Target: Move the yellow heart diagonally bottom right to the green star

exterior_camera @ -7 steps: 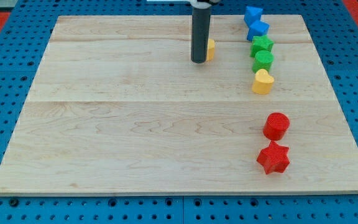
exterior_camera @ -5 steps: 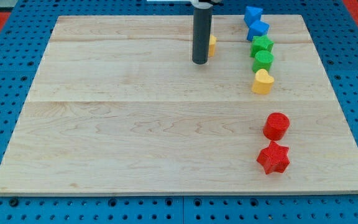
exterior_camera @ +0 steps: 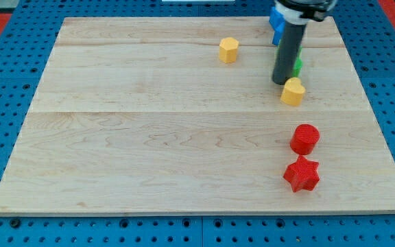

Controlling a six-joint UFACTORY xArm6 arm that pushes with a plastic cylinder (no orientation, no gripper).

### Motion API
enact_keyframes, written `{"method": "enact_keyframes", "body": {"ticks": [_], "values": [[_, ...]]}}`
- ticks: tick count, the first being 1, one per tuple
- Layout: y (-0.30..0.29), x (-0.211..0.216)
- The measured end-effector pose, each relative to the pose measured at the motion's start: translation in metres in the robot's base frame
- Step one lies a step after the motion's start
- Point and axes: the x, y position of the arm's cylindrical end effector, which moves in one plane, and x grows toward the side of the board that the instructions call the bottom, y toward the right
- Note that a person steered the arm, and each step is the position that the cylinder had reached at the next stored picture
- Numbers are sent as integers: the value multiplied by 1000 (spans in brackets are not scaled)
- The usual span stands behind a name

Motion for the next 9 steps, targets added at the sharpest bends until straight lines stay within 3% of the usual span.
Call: {"method": "enact_keyframes", "body": {"ticks": [2,4,5,8,9], "values": [[37,0],[87,-62],[85,-83],[3,-83],[2,-83]]}}
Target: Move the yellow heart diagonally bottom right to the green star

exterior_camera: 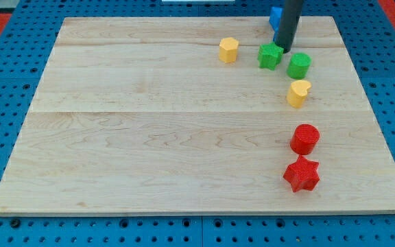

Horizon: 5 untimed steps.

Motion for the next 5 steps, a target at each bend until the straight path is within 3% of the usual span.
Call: {"method": "enact_keyframes", "body": {"ticks": [3,5], "values": [[56,2],[52,1]]}}
